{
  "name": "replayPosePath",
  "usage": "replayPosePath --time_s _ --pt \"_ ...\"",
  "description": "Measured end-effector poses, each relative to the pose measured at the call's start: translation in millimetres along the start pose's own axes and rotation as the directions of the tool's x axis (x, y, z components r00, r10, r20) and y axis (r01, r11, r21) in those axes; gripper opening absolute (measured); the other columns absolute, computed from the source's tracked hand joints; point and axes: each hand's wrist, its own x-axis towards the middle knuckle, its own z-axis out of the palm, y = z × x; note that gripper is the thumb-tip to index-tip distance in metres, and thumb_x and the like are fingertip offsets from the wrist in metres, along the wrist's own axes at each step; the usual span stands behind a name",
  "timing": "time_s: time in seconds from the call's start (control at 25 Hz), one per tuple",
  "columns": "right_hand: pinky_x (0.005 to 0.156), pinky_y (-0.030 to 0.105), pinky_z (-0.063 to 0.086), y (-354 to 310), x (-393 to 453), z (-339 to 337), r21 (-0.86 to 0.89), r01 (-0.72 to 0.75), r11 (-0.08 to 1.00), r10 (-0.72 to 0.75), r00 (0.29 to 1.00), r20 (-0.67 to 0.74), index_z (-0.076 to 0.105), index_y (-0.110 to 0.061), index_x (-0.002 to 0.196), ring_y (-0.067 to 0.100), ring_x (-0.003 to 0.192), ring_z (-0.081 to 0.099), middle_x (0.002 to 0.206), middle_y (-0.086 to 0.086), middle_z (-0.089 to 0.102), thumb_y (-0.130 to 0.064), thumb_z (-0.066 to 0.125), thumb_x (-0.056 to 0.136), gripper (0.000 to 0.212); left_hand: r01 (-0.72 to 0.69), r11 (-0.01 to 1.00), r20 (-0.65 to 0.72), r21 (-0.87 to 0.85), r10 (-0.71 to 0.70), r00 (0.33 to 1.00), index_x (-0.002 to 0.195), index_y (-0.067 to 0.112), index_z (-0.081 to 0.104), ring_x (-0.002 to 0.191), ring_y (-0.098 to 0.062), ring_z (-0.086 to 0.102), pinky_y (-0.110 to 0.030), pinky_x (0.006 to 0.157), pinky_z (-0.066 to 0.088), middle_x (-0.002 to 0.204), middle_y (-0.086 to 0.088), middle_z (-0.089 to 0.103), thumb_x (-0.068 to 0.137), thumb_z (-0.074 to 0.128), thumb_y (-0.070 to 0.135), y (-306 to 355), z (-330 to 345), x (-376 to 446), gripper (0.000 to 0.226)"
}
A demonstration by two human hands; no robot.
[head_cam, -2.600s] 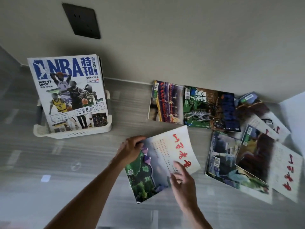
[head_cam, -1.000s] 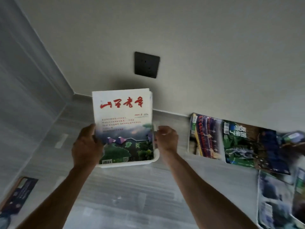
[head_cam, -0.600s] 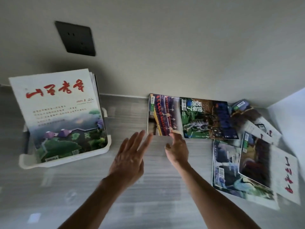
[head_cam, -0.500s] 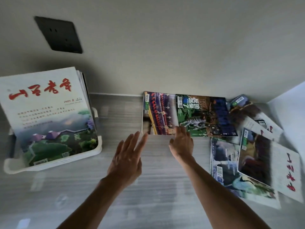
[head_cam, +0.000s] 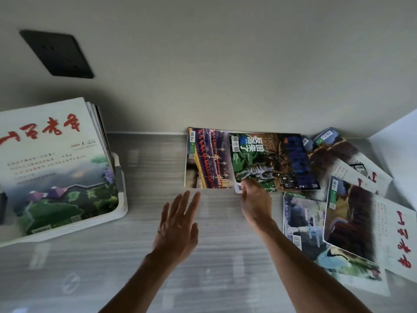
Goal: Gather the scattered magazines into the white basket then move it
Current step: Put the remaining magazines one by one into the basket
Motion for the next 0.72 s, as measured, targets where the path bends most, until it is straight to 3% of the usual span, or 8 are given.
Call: replayPosePath --time_s 0.12,0.2,0.32,0.52,0.6,0.72 --pt "0.049 0.012 0.042 -8 -44 -4 0.076 0.077 0.994 -0.08 0.996 0.037 0.063 -0.017 0.082 0.007 0.059 0.056 0.077 -0.004 0.067 -0.006 0.058 0.09 0.014 0.108 0.992 -0.013 -0.069 -0.109 0.994 0.153 0.029 -0.001 0.15 -0.023 0.009 -0.047 0.121 0.015 0.162 -0.006 0.012 0.092 0.052 0.027 -3 -7 -6 0.081" --pt "0.047 0.021 0.043 -11 -94 -1 0.113 0.097 0.989 -0.112 0.985 0.132 0.059 -0.021 0.08 0.01 0.058 0.056 0.072 -0.002 0.066 -0.005 0.059 0.086 0.016 0.157 0.982 -0.018 -0.104 -0.159 0.987 0.154 0.027 0.006 0.149 -0.024 0.015 -0.047 0.12 0.02 0.161 -0.007 0.018 0.091 0.054 0.027 -2 -13 -18 0.079" --pt "0.061 0.032 0.053 -17 -165 -1 0.21 0.102 0.972 -0.16 0.945 0.284 0.063 -0.021 0.089 0.016 0.074 0.064 0.084 -0.002 0.071 -0.011 0.058 0.084 0.012 0.25 0.963 -0.025 -0.104 -0.254 0.967 0.152 0.02 0.021 0.143 -0.027 0.027 -0.045 0.116 0.026 0.156 -0.01 0.03 0.088 0.057 0.026 -4 -18 -43 0.074" --pt "0.077 0.017 0.052 -5 -235 -9 0.289 0.174 0.941 -0.29 0.856 0.428 0.069 -0.03 0.099 0.005 0.095 0.066 0.11 -0.02 0.069 -0.028 0.059 0.088 0.015 0.527 0.848 0.113 -0.061 -0.519 0.848 0.143 0.02 0.031 0.127 -0.029 0.041 -0.047 0.108 0.033 0.144 -0.008 0.041 0.082 0.058 0.026 -11 -14 -75 0.067" --pt "0.087 0.012 0.046 2 -231 -15 0.276 0.118 0.954 -0.244 0.842 0.482 0.069 -0.031 0.107 -0.003 0.106 0.06 0.119 -0.024 0.063 -0.042 0.054 0.089 0.025 0.57 0.821 0.153 -0.038 -0.559 0.815 0.144 0.021 0.029 0.126 -0.029 0.04 -0.045 0.105 0.035 0.144 -0.007 0.039 0.082 0.059 0.026 -12 -8 -84 0.069" --pt "0.084 0.017 0.05 6 -207 -21 0.134 0.012 0.991 -0.058 0.936 0.348 0.065 -0.024 0.112 0.004 0.101 0.062 0.117 -0.013 0.064 -0.04 0.057 0.09 0.028 0.637 0.74 0.146 -0.218 -0.62 0.771 0.143 0.02 0.032 0.117 -0.028 0.046 -0.039 0.091 0.042 0.136 -0.01 0.047 0.079 0.059 0.021 -4 -7 -72 0.069"
